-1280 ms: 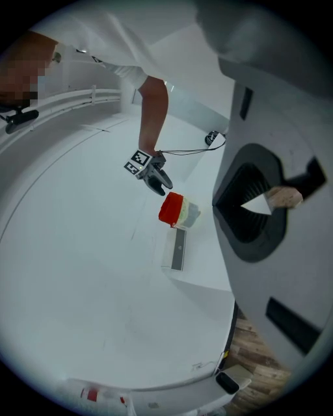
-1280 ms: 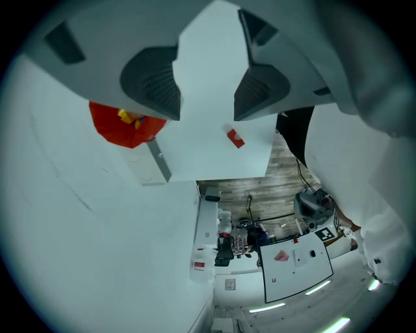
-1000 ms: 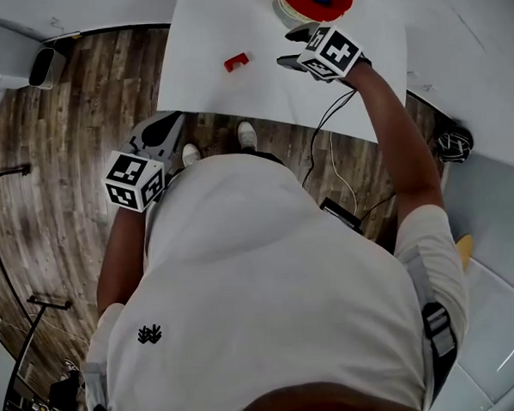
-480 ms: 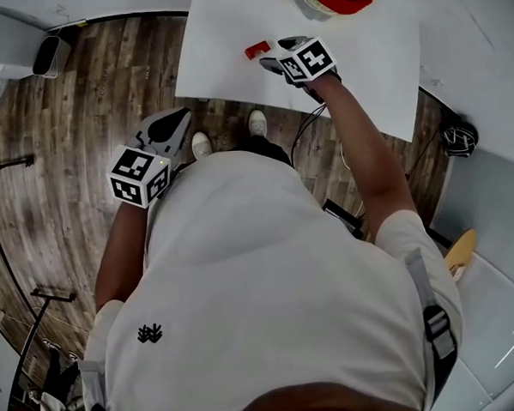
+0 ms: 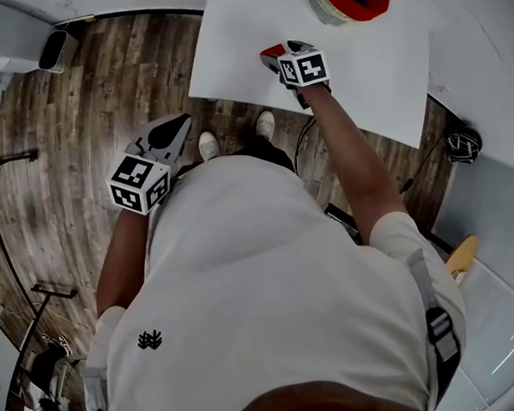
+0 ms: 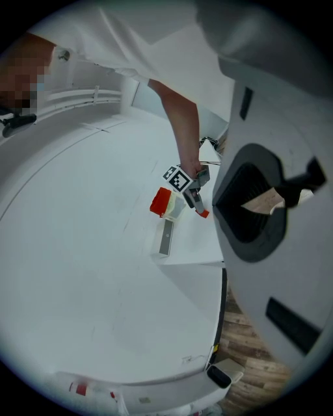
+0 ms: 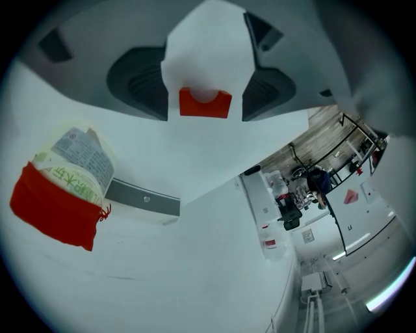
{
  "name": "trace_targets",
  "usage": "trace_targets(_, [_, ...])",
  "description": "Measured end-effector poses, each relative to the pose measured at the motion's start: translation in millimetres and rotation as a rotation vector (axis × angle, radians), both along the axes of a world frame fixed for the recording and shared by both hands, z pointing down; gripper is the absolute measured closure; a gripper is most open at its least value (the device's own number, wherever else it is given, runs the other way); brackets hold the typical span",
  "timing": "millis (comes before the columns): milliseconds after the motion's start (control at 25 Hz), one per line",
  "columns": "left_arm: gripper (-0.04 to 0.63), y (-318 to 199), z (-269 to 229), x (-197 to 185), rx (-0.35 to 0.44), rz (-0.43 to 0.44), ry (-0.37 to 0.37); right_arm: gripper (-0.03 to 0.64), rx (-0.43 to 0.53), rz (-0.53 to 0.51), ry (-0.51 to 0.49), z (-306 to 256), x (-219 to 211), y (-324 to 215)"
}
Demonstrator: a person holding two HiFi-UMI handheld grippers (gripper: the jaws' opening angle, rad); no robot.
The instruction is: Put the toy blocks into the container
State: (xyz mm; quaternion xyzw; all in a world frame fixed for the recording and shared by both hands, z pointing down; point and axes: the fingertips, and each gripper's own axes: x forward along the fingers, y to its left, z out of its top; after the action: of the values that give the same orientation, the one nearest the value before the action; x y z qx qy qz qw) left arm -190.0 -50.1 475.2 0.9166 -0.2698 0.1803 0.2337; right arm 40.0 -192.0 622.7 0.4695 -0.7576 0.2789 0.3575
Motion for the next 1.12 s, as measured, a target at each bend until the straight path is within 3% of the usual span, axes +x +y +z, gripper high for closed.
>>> trace_targets(200, [0.589, -0.3, 1.5, -7.7, 0.002, 0.001, -0.009, 0.278, 0.01, 0.062, 0.025, 11.2, -3.8, -4.4])
trace_targets(680, [0.589, -1.8, 0.9, -14.7, 0.018, 0.009, -0.018, 0.31, 0.002, 0.075, 0.037, 28.6, -3.1, 3.6])
trace_targets(1120, [0.589, 1.4, -4.4, 2.3, 0.031, 0.055, 0.01, 0.312, 0.046, 0.007, -0.001, -19.7, 1.8, 18.2])
